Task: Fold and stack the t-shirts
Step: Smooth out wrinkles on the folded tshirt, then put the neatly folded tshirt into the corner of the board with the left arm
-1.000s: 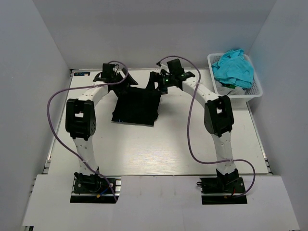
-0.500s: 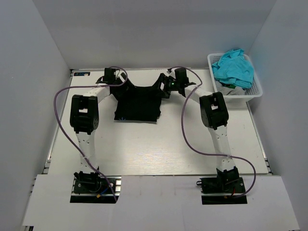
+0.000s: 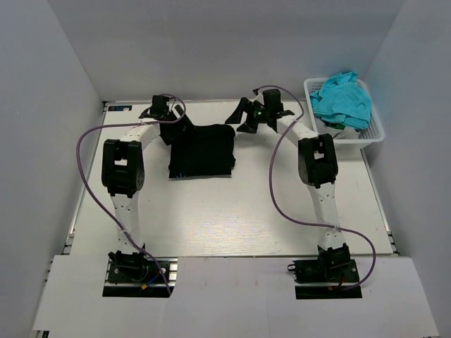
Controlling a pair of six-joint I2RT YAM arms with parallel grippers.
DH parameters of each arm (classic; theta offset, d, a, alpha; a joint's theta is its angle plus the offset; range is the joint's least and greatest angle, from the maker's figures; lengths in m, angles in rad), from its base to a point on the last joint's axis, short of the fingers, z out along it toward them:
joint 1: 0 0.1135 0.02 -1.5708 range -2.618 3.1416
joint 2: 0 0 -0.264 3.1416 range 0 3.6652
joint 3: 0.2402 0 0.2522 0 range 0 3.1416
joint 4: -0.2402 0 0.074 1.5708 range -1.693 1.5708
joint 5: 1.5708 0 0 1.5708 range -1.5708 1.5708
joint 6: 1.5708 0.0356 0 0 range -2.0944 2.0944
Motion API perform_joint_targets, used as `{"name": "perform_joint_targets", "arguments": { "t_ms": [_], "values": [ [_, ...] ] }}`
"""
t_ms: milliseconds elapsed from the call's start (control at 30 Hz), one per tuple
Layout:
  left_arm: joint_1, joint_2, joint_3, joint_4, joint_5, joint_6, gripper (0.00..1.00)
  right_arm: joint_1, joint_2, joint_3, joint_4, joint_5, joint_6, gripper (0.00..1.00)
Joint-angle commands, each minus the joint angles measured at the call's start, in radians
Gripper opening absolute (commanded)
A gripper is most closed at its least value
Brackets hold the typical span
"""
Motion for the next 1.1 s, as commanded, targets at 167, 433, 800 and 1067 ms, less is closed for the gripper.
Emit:
{"name": "perform_joint_targets", "arguments": {
  "t_ms": [167,433,800,1067],
  "values": [
    [-0.011,-0.323,-0.035,-0.227,-0.292,0.133,1.00,0.015,-0.493,-0.377,-0.122,0.225,-0.266,0.90],
    [-0.021,-0.253,-0.108,-0.284,-0.291,0.257,1.00,0.021,-0.847,-0.765,-0.151,0.319,-0.293,0.90],
    [-0.074,-0.055,-0.115,-0.209,-0.329,0.404,0.86,0.013,-1.077,-0.977,-0.274,0.313,-0.349,0.90],
    [-0.062,0.002,-0.092,-0.269,-0.473,0.351,0.00,0.007,-1.196,-1.031,-0.366,0.533,-0.326,0.90]
  ]
}}
